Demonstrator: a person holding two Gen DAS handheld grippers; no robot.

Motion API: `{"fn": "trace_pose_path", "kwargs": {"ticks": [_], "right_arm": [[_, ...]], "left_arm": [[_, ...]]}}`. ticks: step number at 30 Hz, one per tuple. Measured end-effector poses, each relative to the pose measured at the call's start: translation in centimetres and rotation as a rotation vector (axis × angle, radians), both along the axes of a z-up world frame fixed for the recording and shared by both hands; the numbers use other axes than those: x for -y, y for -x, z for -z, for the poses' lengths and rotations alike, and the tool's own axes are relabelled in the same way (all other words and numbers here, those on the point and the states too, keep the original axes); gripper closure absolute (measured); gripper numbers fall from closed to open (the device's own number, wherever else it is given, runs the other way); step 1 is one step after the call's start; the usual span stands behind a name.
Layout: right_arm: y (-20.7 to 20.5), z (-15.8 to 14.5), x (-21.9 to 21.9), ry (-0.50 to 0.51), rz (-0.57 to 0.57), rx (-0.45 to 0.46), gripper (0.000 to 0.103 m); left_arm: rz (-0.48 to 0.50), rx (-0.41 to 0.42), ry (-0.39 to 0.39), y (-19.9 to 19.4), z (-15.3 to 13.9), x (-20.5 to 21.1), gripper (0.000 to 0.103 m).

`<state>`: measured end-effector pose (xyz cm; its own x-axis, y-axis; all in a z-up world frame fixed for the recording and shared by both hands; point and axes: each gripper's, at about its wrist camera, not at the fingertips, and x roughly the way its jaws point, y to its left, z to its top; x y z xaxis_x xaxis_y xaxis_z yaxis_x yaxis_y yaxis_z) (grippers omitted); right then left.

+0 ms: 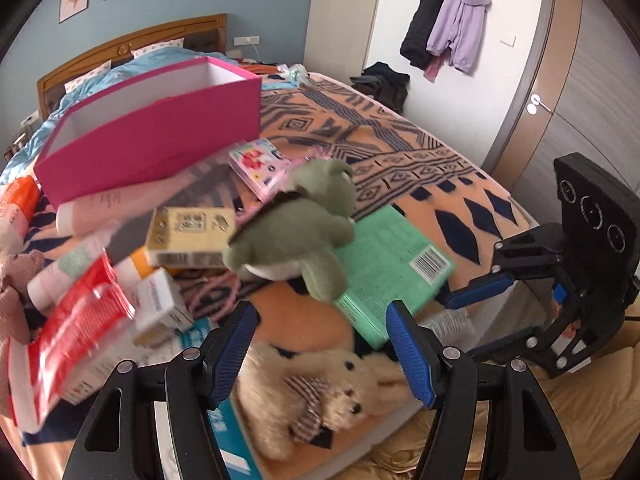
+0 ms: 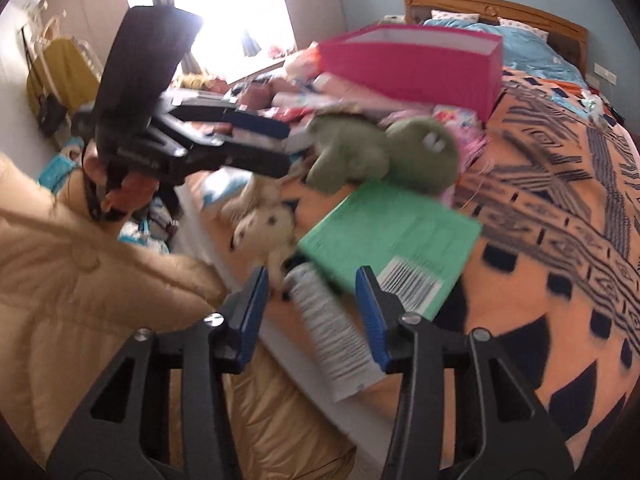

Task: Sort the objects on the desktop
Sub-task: 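Move the right gripper back to the pile of items, then grasp the white bottle with black cap with the right gripper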

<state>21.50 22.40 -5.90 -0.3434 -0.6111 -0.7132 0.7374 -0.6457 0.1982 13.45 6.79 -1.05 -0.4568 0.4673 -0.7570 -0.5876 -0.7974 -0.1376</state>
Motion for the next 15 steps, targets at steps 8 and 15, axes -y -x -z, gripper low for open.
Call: {"fn": "trace_pose_path", "kwargs": {"ticks": [8, 15], "right_arm": [[0.4, 2.2, 1.7, -0.103, -0.003, -0.057, 0.059], [1.0, 3.4, 2.7, -0.2, -0.057, -0.078, 0.07]], "left_arm": [[-0.032, -0.025, 0.004, -1.5, -0.1, 0.1, 0.034], [-0.056, -0.02, -0.003, -1.3, -0.1, 0.2, 0.034]]}}
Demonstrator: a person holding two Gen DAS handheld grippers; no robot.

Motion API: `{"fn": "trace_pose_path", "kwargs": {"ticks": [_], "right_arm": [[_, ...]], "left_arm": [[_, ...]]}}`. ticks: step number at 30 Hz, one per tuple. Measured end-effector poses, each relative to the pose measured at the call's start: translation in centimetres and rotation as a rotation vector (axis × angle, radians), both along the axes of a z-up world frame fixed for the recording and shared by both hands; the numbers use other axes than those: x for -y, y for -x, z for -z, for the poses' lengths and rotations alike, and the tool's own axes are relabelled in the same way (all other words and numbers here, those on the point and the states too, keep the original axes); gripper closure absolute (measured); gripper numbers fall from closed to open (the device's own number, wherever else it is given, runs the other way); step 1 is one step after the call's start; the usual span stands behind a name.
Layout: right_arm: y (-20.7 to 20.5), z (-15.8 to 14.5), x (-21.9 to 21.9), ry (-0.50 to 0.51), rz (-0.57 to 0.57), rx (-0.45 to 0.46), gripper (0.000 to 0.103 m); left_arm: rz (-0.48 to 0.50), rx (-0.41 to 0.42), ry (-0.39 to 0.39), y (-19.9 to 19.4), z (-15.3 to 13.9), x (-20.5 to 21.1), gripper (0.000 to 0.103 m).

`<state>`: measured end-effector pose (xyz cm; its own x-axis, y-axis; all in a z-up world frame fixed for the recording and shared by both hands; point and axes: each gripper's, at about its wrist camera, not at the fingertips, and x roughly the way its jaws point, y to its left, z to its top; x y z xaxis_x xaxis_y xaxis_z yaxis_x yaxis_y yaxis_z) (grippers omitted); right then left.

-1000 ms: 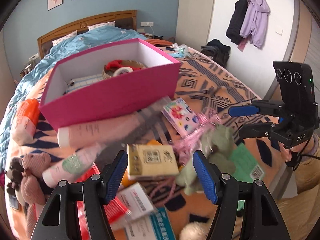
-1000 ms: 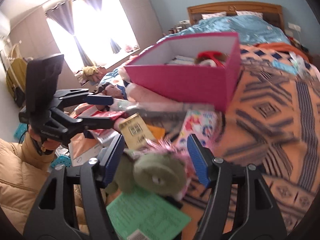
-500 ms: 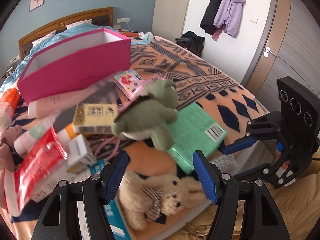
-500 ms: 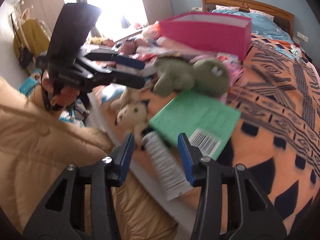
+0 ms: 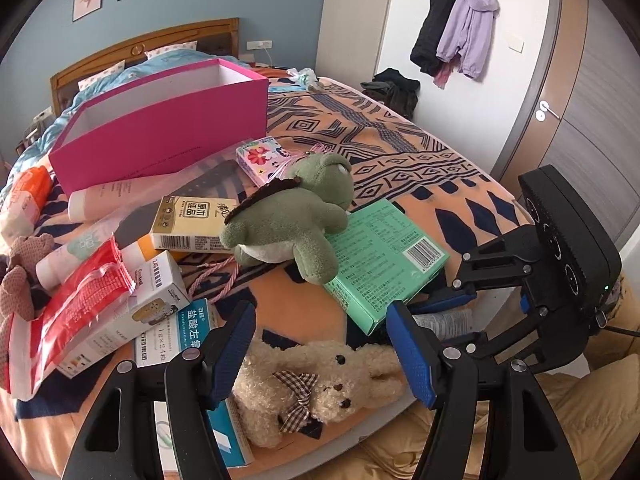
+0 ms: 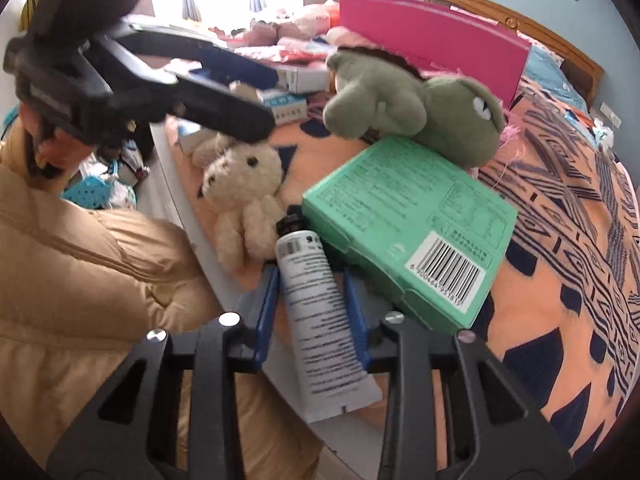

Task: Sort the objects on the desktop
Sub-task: 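Grasp the white bottle with black cap with the right gripper, then carry the white bottle with the right gripper over the pink box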

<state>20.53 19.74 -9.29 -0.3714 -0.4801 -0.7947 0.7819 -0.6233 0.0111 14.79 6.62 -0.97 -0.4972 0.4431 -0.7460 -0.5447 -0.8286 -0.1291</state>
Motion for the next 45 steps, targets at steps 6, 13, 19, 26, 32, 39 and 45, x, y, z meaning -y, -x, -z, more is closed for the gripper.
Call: {"fn": "trace_pose_path", "kwargs": {"ticks": [6, 13, 19, 26, 32, 39, 45], "right_arm": [[0.0, -0.7, -0.5, 0.03, -0.019, 0.025, 0.076], [1.3, -4.3, -2.6, 0.212, 0.042, 0.049, 0.077], [3.2, -7.5, -2.6, 0.324, 0.078, 0.005, 0.077], [6.6, -10.1, -1.8, 0.414, 0.113, -0.042, 0.077], [9.6, -11.5, -0.8, 0.472, 0.107, -0.036, 0.077], [12.3, -12.4, -0.8, 0.557, 0.107, -0.02, 0.077], [14.3, -12.7, -0.8, 0.592, 0.119, 0.01, 0.077]], "left_arm": [[0.009, 0.005, -0.017, 0.3, -0.3, 0.0, 0.034], [0.038, 0.005, -0.069, 0.8, -1.2, 0.1, 0.034], [0.046, 0.006, -0.106, 1.8, -2.0, -0.2, 0.034], [0.043, -0.028, -0.126, 3.9, -3.3, -0.3, 0.034], [0.0, -0.024, -0.098, 7.1, -3.7, -0.4, 0.04], [-0.01, -0.002, -0.058, 9.7, -3.8, -1.3, 0.059], [-0.011, -0.001, -0.035, 11.1, -4.1, -1.8, 0.073]]}}
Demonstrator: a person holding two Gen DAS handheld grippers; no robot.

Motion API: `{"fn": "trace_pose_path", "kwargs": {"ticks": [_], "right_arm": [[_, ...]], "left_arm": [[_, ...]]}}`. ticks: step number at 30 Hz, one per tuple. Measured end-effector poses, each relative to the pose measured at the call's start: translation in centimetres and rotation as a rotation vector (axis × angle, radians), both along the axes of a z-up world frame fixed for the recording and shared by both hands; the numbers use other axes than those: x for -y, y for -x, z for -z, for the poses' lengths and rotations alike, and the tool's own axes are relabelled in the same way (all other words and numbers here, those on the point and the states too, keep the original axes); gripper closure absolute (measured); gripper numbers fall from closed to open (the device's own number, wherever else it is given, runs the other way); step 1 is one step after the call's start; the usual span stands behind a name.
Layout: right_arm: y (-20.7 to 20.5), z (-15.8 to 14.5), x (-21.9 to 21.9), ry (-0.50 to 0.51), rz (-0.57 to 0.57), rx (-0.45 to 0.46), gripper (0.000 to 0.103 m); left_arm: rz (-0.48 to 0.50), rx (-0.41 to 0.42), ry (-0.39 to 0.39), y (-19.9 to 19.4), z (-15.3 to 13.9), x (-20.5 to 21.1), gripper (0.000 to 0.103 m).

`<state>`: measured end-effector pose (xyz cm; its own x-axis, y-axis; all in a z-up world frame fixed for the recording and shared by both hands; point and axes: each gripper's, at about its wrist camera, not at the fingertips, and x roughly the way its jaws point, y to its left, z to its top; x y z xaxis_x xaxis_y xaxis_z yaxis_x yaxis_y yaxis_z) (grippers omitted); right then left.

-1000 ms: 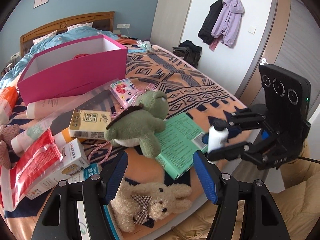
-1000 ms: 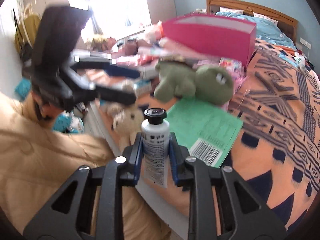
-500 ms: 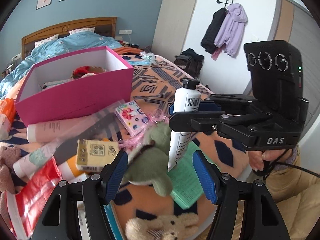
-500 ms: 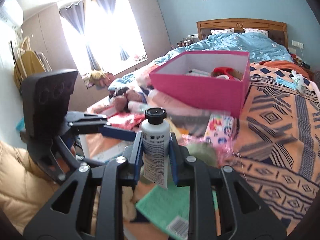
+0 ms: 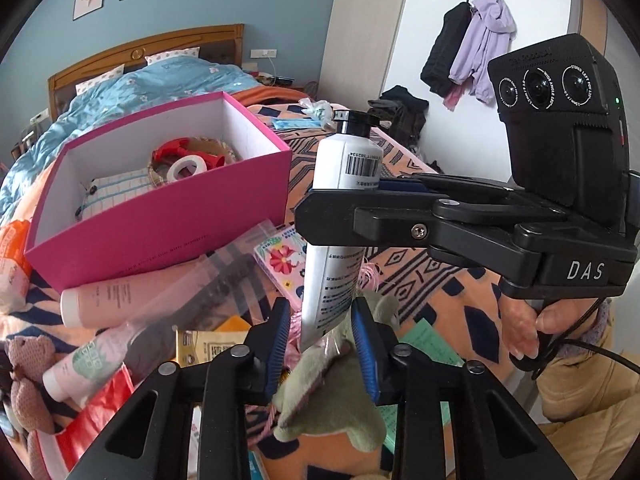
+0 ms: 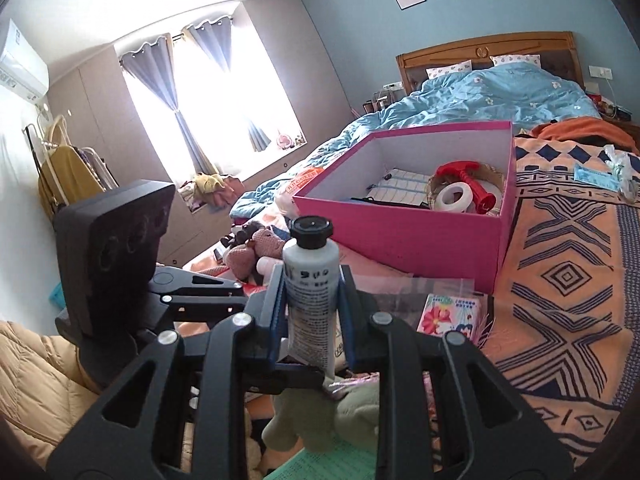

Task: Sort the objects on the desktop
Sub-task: 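Carry the white bottle with the right gripper over the pink box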

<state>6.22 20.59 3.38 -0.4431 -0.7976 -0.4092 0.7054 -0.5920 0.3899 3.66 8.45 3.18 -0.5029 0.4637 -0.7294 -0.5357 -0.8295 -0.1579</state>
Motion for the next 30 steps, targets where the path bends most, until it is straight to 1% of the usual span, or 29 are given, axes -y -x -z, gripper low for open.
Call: {"fn": "trace_pose_path", "kwargs": {"ticks": [9, 11, 17, 21, 30], "right_arm": [[2.5, -0.6, 0.1, 0.005, 0.015, 0.002, 0.077], [3.1, -0.8, 0.2, 0.007, 0.019, 0.0, 0.077], [4.5, -1.2, 0.2, 0.016, 0.024, 0.006, 0.077], [5.5, -1.3, 0.4, 0.02, 0.03, 0.014, 0.077], [7.4, -1.6, 0.6, 0.019, 0.038, 0.025, 0.077]], "left_arm": [[-0.031, 0.007, 0.009, 2.1, -0.6, 0.4, 0.076], [-0.035, 0.003, 0.011, 2.5, -0.8, 0.5, 0.079], [-0.043, -0.006, 0.006, 3.5, -1.2, 1.0, 0.084], [-0.047, -0.001, -0.004, 4.3, -1.4, 1.3, 0.084], [-0.056, -0.01, -0.002, 5.9, -1.7, 1.4, 0.084]]}}
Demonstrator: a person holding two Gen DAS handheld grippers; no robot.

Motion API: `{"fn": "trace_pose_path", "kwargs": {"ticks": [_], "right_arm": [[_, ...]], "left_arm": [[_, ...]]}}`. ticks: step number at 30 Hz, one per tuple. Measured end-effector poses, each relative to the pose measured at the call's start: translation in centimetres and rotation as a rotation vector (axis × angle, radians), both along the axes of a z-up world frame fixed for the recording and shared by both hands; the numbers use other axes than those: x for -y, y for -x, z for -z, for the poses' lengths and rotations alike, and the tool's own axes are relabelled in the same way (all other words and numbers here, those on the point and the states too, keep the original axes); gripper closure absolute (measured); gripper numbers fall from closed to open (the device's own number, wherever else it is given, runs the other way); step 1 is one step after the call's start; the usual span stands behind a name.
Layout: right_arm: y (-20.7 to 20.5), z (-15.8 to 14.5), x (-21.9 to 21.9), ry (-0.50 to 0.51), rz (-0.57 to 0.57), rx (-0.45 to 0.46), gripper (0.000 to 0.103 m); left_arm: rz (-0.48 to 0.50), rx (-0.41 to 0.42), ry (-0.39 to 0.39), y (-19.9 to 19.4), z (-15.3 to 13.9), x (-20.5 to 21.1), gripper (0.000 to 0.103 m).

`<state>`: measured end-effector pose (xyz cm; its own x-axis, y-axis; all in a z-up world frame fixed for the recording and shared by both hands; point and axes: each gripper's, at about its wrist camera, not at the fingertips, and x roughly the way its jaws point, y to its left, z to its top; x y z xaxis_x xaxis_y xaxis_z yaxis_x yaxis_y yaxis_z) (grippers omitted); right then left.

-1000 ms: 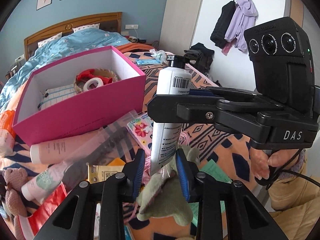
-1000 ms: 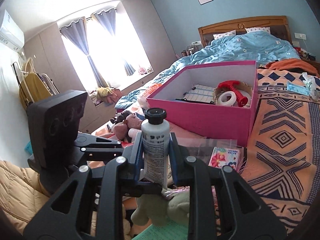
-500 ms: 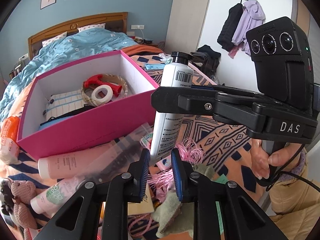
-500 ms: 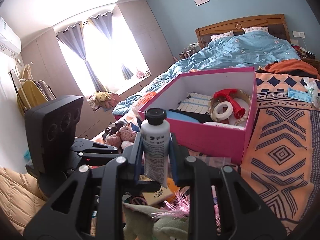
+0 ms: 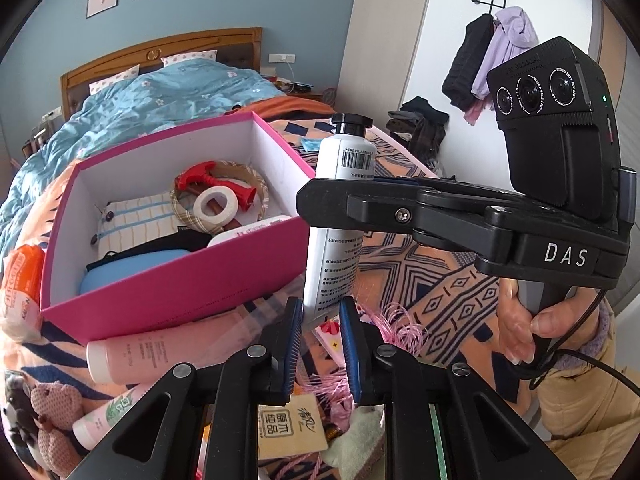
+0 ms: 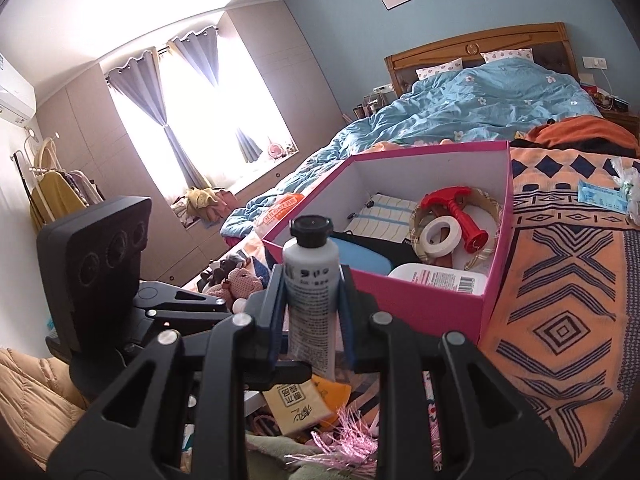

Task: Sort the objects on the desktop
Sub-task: 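Carry the white bottle with the right gripper over the pink box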

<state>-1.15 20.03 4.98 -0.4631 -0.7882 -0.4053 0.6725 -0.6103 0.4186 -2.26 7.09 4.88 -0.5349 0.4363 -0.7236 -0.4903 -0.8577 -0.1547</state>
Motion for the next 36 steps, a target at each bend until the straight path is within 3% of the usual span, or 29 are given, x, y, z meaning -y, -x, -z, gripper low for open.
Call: {"fn": "trace_pose_path", "kwargs": {"ticks": [23, 36], "right_arm": [[5.2, -2.7, 0.8, -0.01, 0.012, -0.011, 0.076], [8.7, -2.5, 0.7, -0.039, 0.033, 0.006, 0.076]], "left_arm": [[-0.04, -0.014, -0.009, 5.5, -2.0, 0.4, 0.084], [-0.05, 0.01, -0.009, 9.1, -1.2, 0.1, 0.084]]}}
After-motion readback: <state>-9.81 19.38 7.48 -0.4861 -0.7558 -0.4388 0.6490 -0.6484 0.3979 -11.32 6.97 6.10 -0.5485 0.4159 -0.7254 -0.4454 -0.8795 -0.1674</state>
